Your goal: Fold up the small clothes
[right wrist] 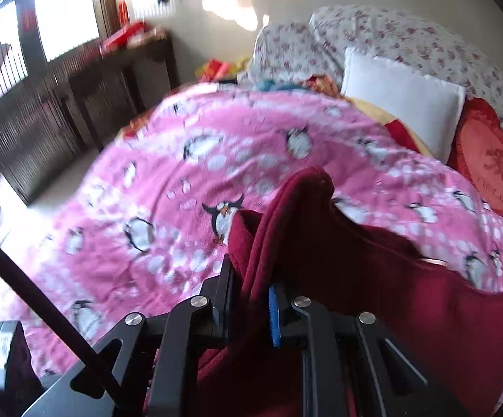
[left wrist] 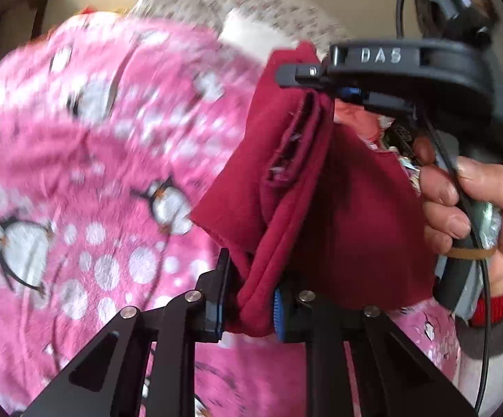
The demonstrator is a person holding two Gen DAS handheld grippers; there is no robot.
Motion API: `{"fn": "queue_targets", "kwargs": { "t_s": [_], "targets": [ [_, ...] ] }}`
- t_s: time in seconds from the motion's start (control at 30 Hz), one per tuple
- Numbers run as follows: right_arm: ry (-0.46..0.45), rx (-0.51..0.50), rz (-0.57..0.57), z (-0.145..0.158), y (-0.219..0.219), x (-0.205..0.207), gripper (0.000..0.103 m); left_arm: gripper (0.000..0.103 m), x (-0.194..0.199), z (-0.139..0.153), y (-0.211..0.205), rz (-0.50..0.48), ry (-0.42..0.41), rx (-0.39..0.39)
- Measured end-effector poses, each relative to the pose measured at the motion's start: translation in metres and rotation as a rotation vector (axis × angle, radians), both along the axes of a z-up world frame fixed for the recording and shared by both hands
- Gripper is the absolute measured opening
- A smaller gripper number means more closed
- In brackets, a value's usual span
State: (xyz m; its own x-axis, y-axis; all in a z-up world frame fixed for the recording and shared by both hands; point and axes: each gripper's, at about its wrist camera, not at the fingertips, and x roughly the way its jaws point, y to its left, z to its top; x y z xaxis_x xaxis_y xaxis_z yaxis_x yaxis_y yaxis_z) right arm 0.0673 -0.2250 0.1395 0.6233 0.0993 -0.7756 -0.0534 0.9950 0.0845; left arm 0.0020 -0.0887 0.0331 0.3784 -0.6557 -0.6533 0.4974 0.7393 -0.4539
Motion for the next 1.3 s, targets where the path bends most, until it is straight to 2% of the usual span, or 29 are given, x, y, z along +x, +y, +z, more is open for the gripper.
{"fn": "queue_targets", "kwargs": {
  "t_s": [0.07,0.17,0.27,0.4,0.5,0.67,0.73,0.77,0.83,0.9,0.97,1.0,1.03,1.07,1.13,1.23,1.3],
  "targets": [
    [-0.036,0.014,-0.01,0.02,-0.014,-0.017,0.016,0.019,-0.017,0.025,-0.011,-0.029,-0.069,0.004],
    [-0.093,0.012,-0.037,0.047,-0.04,-0.043,0.016,0.019,-0.036,0.055,-0.036,-0.103,-0.103,-0.019],
    [-0.134,0.009,-0.082,0.067,-0.072,-0.07,0.016,0.019,-0.059,0.081,-0.077,-0.195,-0.15,-0.01],
    [-0.149,-0.014,-0.162,0.077,-0.123,-0.104,0.016,0.019,-0.083,0.087,-0.13,-0.313,-0.16,0.013],
    [-0.133,-0.038,-0.228,0.069,-0.16,-0.12,0.016,0.019,-0.092,0.079,-0.167,-0.373,-0.136,0.041],
    [-0.075,-0.041,-0.348,0.031,-0.212,-0.131,0.016,0.019,-0.093,0.041,-0.224,-0.403,-0.107,0.134],
    [-0.043,-0.046,-0.395,0.011,-0.228,-0.132,0.014,0.019,-0.102,0.034,-0.23,-0.406,-0.109,0.15],
    [-0.033,-0.026,-0.408,0.004,-0.236,-0.133,0.004,0.019,-0.103,0.032,-0.234,-0.409,-0.117,0.155],
    [-0.014,-0.006,-0.431,-0.007,-0.244,-0.133,0.003,0.02,-0.108,0.037,-0.231,-0.421,-0.132,0.163],
    [-0.04,0.05,-0.441,-0.006,-0.25,-0.141,0.003,0.031,-0.111,0.048,-0.223,-0.461,-0.122,0.157],
    [-0.074,0.122,-0.459,0.004,-0.257,-0.156,0.01,0.033,-0.11,0.063,-0.202,-0.484,-0.129,0.149],
    [-0.084,0.126,-0.46,0.009,-0.256,-0.162,0.014,0.04,-0.111,0.069,-0.193,-0.481,-0.155,0.157],
    [-0.096,0.127,-0.452,0.015,-0.254,-0.17,0.031,0.044,-0.11,0.076,-0.184,-0.467,-0.188,0.171],
    [-0.11,0.138,-0.439,0.02,-0.25,-0.178,0.057,0.052,-0.105,0.082,-0.176,-0.441,-0.224,0.187],
    [-0.137,0.193,-0.401,0.027,-0.237,-0.199,0.073,0.056,-0.093,0.089,-0.159,-0.395,-0.271,0.203],
    [-0.126,0.238,-0.331,0.025,-0.214,-0.21,0.073,0.056,-0.069,0.085,-0.147,-0.295,-0.299,0.263],
    [-0.094,0.262,-0.294,0.016,-0.201,-0.207,0.073,0.056,-0.054,0.078,-0.144,-0.255,-0.265,0.274]
  ]
}}
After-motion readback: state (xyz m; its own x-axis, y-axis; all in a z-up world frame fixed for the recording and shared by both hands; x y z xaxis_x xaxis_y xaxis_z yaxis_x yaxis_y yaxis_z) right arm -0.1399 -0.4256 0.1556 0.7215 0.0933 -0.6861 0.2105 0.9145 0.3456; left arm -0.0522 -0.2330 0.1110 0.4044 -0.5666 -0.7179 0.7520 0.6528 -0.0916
